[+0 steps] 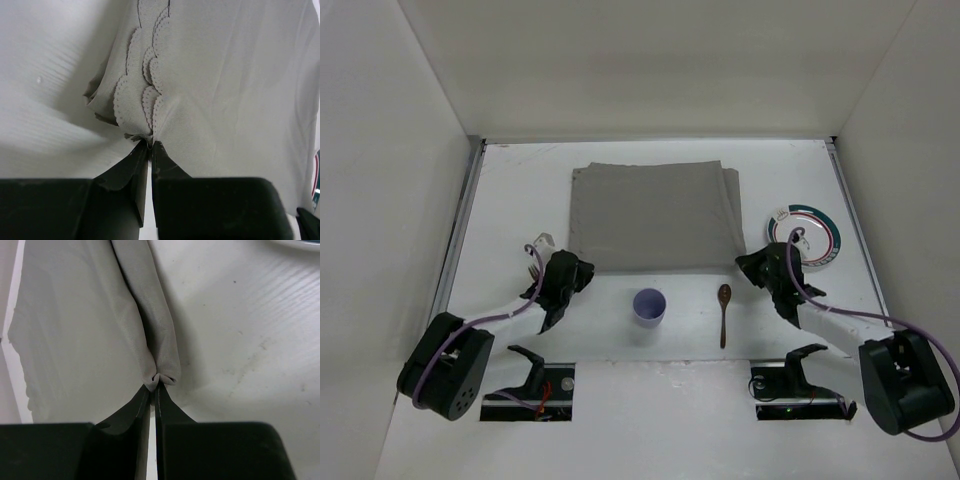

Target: Set the dinner table for one person

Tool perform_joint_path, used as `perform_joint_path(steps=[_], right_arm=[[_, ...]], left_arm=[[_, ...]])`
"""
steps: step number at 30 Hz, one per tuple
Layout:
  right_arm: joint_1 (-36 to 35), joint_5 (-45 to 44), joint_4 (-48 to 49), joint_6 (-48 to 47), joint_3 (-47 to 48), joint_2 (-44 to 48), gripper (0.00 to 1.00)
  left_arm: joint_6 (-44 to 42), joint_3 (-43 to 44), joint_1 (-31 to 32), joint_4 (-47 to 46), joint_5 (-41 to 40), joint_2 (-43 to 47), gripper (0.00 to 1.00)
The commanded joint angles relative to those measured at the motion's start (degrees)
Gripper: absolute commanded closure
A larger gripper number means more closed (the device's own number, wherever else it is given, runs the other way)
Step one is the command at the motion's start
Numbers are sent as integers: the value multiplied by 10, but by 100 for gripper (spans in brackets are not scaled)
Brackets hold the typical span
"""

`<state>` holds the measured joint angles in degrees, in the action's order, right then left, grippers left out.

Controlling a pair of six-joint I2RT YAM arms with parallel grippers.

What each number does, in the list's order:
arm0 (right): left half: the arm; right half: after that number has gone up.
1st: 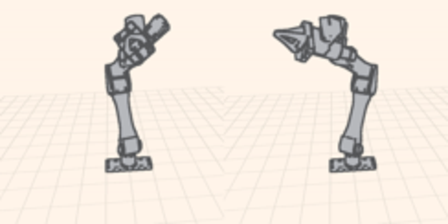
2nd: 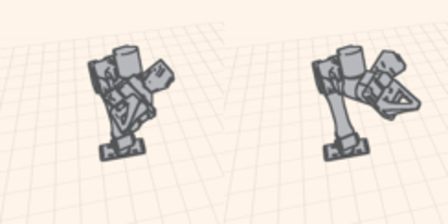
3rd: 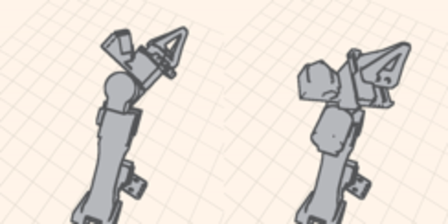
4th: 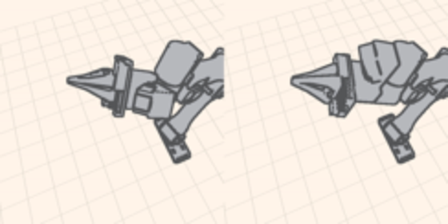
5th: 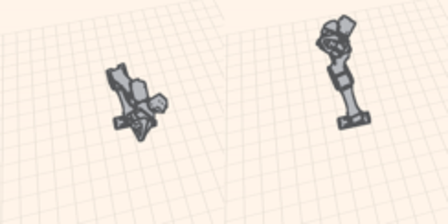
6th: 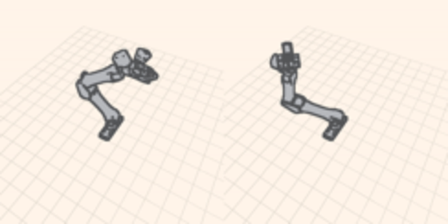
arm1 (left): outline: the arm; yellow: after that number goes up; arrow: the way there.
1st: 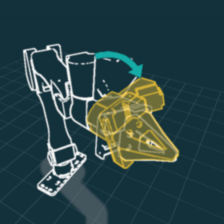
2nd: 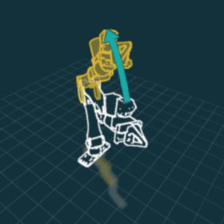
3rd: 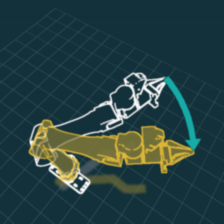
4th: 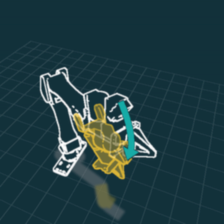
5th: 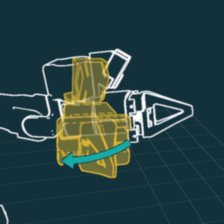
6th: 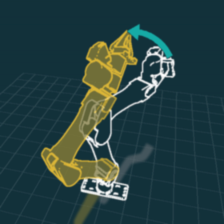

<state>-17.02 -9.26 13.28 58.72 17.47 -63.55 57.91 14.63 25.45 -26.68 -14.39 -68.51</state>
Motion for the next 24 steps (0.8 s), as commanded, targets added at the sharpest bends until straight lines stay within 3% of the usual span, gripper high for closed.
perform_joint_path(steps=[1,14,18,24], right_arm=[[19,-38,-21,-8,-15,25,91],[29,-55,-120,-8,-39,141,89],[29,-75,-158,-11,-50,198,81],[44,-77,-182,-36,-44,238,54]], left_arm=[[-17,0,15,46,-33,17,98],[-19,-10,11,82,-39,42,95],[-19,-18,17,92,-59,68,84],[-31,-14,23,119,-64,94,65]])
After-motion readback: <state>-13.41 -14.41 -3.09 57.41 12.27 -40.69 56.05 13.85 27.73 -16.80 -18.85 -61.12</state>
